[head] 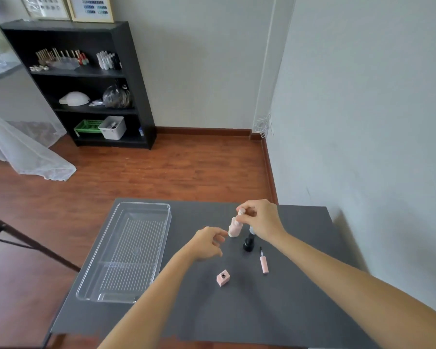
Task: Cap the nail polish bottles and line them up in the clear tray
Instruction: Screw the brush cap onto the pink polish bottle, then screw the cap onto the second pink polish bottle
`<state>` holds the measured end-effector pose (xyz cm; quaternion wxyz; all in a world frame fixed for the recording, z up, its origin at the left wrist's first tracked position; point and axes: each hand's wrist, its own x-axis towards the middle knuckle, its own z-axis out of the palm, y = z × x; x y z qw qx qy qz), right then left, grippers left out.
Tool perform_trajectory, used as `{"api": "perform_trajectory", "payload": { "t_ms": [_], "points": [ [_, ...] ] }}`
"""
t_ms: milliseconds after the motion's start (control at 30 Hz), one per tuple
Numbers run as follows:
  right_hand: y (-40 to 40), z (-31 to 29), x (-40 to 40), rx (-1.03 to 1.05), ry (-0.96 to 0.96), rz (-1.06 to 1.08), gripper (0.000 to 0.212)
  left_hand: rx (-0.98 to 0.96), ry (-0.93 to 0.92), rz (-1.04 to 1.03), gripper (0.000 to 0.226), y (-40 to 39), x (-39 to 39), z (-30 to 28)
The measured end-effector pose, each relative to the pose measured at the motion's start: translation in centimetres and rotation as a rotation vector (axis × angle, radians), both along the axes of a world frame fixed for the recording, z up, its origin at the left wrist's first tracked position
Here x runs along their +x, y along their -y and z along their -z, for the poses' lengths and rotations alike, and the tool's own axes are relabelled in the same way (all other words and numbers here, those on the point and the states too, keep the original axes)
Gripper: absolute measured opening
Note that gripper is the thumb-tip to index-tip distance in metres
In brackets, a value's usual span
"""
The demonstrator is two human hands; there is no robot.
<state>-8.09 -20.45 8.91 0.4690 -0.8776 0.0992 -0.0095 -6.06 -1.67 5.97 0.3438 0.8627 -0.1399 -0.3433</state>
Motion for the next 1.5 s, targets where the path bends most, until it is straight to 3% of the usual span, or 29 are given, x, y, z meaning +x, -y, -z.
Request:
{"api": "perform_trajectory", "payload": {
  "t_ms": [133,233,533,700,867,933,1033,1100,1233,1500],
  "points": [
    [-0.9,3.9,-0.9,-0.037,-0.112,-0.017,0.006,0.096,-0.098,0.084,0.077,-1.0,-2.3,4.9],
    [-1.5,5.4,-1.5,-0.001,-0.173,-0.016,0.009,0.091,-0.088,0.016,0.08,-1.1,-3.8,7.5],
    [-2.5,7.7,-1.5,0.094,-0.226,0.004,0.017,0.059,0.148,-0.137,0.032,-0.6,-6.2,10.3],
    [-2.8,8.1,-1.3,0.115,-0.213,-0.005,0.025,0.03,0.211,-0.211,0.019,-0.3,-6.7,10.7],
    [-2.1,8.6,-2.9,0.017,-0.069,-0.04,0.027,-0.032,0.253,-0.258,0.017,-0.5,-6.8,11.0],
    [-1.4,8.7,-4.1,-0.02,0.052,0.095,0.033,-0.059,0.265,-0.283,0.015,-0.5,-6.7,11.0],
    [0.4,9.8,-5.6,-0.053,0.178,0.326,0.023,-0.095,0.26,-0.304,0.012,-0.4,-6.5,10.8],
    [1.6,11.1,-6.3,-0.062,0.074,0.417,0.017,-0.122,0.252,-0.313,0.011,-0.3,-6.5,10.7],
    [2.5,13.9,-7.2,-0.102,-0.281,0.406,0.04,-0.157,0.252,-0.306,0.009,0.2,-6.7,10.2],
    [1.8,15.5,-6.2,-0.219,-0.424,0.35,0.021,-0.184,0.264,-0.282,0.006,0.8,-6.8,8.7]
  ]
}}
